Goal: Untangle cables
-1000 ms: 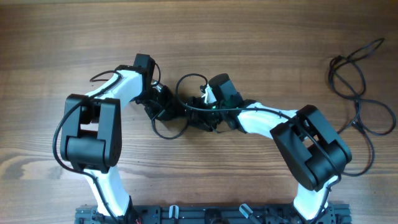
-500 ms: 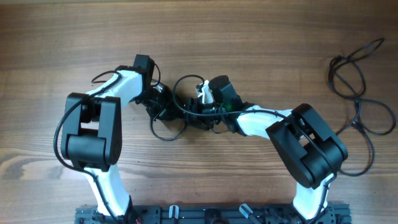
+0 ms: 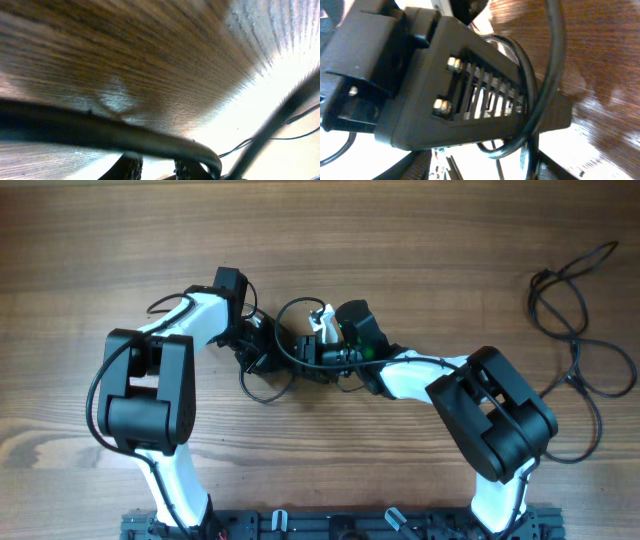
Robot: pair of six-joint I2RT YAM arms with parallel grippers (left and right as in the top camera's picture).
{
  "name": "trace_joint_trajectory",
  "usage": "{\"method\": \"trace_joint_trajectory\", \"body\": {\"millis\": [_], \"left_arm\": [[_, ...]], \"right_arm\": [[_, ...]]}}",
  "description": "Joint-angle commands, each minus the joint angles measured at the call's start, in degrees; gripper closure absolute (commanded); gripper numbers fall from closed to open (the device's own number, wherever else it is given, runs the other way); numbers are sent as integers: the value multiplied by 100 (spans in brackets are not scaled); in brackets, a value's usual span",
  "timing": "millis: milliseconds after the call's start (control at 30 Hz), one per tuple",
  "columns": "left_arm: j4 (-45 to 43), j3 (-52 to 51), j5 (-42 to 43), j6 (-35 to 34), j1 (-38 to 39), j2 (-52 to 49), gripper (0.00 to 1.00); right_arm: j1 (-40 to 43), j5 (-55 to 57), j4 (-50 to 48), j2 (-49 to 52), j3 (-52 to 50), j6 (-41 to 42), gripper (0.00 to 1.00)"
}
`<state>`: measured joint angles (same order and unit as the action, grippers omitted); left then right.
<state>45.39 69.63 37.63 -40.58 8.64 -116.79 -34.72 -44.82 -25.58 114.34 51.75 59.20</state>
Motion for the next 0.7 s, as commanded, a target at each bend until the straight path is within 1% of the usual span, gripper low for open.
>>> {"method": "trace_joint_trajectory", "body": {"millis": [0, 267, 467, 600, 667], "left_arm": [[90, -138, 177, 138, 87, -131, 76], [72, -138, 177, 138, 87, -131, 75], [74, -138, 177, 140, 87, -131, 74], [74, -138, 175, 140, 87, -131, 73], [74, -138, 173, 140, 87, -131, 68]], "right_arm": [[39, 382, -122, 68, 90, 142, 53], [39, 382, -76, 68, 90, 87, 67], [39, 380, -70, 68, 90, 81, 82], [39, 380, -68, 68, 90, 79, 87], [39, 380, -66, 68, 90, 81, 90]]}}
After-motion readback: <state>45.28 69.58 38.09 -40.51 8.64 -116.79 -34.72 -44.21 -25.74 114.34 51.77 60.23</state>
